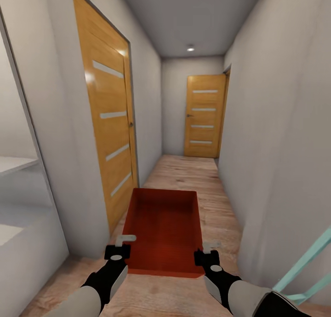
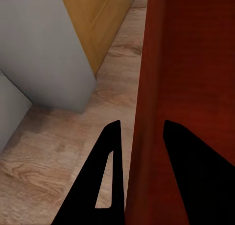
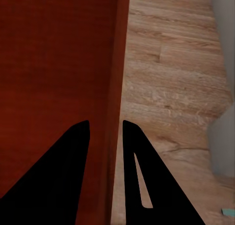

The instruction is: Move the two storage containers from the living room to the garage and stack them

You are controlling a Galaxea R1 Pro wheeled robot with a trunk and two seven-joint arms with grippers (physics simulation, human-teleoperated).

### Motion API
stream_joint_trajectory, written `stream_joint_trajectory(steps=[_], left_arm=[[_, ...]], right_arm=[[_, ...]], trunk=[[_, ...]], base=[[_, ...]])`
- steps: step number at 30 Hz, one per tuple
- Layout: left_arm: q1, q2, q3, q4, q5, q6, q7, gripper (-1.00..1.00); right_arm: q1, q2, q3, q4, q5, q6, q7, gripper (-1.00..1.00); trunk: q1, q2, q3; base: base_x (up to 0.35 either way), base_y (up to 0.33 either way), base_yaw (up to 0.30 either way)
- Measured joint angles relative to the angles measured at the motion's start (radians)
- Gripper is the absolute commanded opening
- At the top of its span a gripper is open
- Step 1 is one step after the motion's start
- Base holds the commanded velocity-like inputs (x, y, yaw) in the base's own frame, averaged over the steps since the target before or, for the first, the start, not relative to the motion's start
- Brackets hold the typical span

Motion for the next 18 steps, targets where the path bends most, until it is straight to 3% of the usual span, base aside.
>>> stream_joint_trajectory(steps=[13,18], left_arm=[[0.000,0.000,-0.001,0.003,0.003,-0.003,0.000,-1.00],[0.000,0.000,-0.001,0.003,0.003,-0.003,0.000,-1.00]], right_arm=[[0.000,0.000,0.001,0.000,0.002,0.001,-0.001,-1.00],[0.000,0.000,0.001,0.000,0.002,0.001,-0.001,-1.00]], trunk=[[0.000,0.000,0.000],[0.000,0.000,0.000]], base=[[0.321,0.003,0.000],[0.321,0.000,-0.163]])
